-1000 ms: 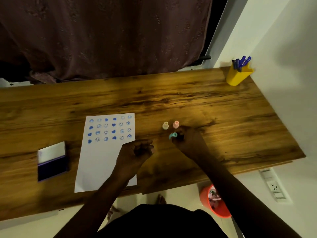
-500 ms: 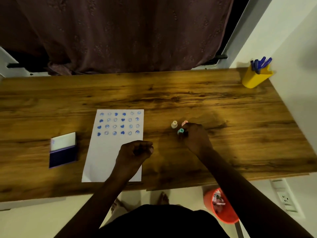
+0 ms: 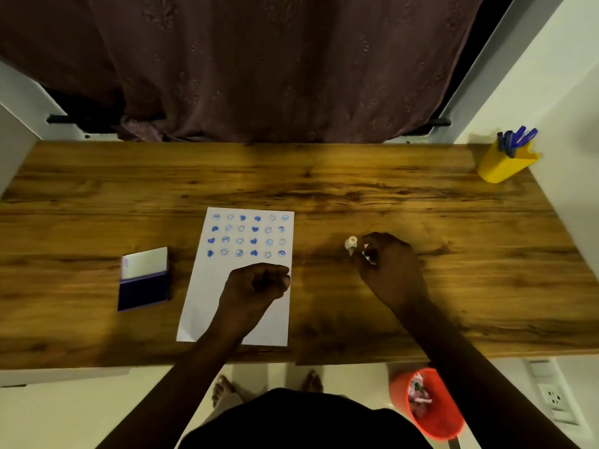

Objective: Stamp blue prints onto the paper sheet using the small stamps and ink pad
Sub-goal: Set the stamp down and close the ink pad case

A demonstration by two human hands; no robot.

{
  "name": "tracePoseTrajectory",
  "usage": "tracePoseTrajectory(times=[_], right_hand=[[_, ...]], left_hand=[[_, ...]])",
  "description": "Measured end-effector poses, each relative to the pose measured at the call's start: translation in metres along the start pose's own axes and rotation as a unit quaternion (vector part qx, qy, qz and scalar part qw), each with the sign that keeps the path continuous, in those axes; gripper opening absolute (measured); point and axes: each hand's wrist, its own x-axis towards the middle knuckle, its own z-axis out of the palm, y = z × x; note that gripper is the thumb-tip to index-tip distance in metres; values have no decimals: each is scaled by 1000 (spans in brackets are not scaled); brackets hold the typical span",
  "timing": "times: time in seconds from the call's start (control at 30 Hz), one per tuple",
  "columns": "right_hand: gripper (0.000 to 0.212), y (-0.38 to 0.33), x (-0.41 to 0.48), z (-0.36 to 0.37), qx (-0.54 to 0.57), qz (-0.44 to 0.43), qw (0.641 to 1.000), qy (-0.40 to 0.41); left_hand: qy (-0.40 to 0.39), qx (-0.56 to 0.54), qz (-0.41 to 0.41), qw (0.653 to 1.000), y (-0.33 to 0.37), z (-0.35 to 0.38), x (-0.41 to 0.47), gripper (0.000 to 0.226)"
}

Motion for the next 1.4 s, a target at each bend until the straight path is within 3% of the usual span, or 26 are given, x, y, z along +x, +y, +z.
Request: tracePoseTrajectory(times=[0.2,0.53,0.8,1.07,1.2,1.4], right_hand=[[5,-75,-4,13,117,10,993,-23],[12,-170,7,75,186,8,979,-88],[16,-225,7,137,173,-4,972,-159],[23,-262,15,188,129,0,967,-221],[22,-275,20,206,113,20,967,-227],[17,-289,27,231,86,50,971,-218]], left_hand=[[39,-24,-16,999,0,-41,-1,25],[108,-28,-2,994,-8,-131,-8,18],[183,-3,4,983,-46,-217,-13,23],[204,38,1,978,-80,-281,-1,46],[220,73,-28,972,-90,-295,11,37],[175,132,-28,975,-91,-295,27,30]])
